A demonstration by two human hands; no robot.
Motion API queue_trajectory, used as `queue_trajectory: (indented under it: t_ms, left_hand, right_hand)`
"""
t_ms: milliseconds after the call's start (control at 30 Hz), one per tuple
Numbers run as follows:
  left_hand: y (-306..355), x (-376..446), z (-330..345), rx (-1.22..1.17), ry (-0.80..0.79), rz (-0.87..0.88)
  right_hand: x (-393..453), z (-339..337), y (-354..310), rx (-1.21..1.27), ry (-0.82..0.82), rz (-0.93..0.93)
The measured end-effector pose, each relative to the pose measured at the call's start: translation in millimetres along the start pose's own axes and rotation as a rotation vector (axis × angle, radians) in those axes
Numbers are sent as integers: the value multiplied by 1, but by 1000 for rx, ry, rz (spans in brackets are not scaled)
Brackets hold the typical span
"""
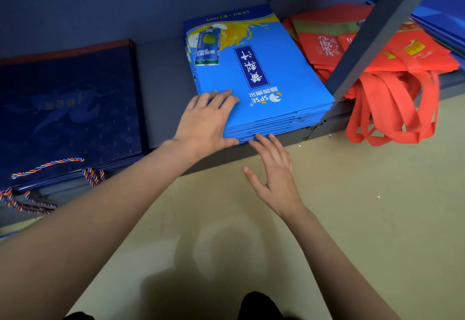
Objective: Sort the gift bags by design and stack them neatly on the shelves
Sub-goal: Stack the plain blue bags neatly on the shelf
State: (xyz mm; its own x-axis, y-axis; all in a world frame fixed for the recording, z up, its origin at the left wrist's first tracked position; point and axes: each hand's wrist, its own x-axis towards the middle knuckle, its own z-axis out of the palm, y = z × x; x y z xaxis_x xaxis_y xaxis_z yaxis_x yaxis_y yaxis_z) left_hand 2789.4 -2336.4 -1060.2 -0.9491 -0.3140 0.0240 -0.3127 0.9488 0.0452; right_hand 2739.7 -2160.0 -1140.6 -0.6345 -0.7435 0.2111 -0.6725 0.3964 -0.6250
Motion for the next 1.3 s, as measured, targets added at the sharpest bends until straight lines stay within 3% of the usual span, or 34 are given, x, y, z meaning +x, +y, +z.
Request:
queue_trajectory:
  t_ms: [233, 433, 700, 1300]
  left_hand:
    - [-4, -1, -8, 42, 23, 61]
    - [-7, -2, -16, 65, 56, 105]
    - [-7, -1, -24, 89, 59, 108]
    - [-11, 1, -21, 117, 114, 153]
  right_hand:
    - [-2, -2, 8, -213, -68, -91]
    - [-7, -4, 0, -237, 44, -151]
    - [-3, -2, -11, -245, 45, -234]
    - [9, -4, -11, -237, 39, -189]
